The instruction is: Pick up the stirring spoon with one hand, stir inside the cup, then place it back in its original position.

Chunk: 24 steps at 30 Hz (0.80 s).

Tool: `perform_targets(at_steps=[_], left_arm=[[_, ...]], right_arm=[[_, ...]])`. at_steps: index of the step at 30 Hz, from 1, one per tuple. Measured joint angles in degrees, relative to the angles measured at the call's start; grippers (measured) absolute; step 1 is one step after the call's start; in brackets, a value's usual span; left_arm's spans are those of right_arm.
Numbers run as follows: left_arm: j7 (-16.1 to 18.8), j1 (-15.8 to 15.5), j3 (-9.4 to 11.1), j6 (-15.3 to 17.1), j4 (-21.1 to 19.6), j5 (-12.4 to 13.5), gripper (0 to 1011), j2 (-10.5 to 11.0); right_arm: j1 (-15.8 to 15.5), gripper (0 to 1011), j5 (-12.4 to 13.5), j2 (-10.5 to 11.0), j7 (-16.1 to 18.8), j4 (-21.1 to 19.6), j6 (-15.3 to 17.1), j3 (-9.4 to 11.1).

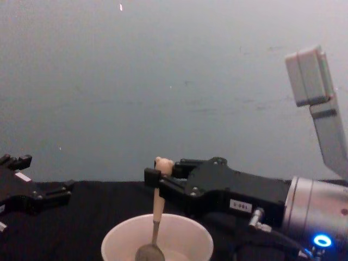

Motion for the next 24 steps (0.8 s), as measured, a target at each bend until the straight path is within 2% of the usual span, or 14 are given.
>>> perform_targets(at_steps=[14, 24], left_arm=[[0.0, 0.0, 0.0, 0.0, 0.0, 0.0, 1001, 0.0], [0.0, 0.0, 0.0, 0.0, 0.0, 0.0, 1001, 0.0]], right_arm=[[0.09, 212, -0.78, -0.4, -0.23, 0.88, 0.55, 0.0], [-1.21, 212, -0.92, 1.98, -0.34, -1.16, 1.02, 1.15]])
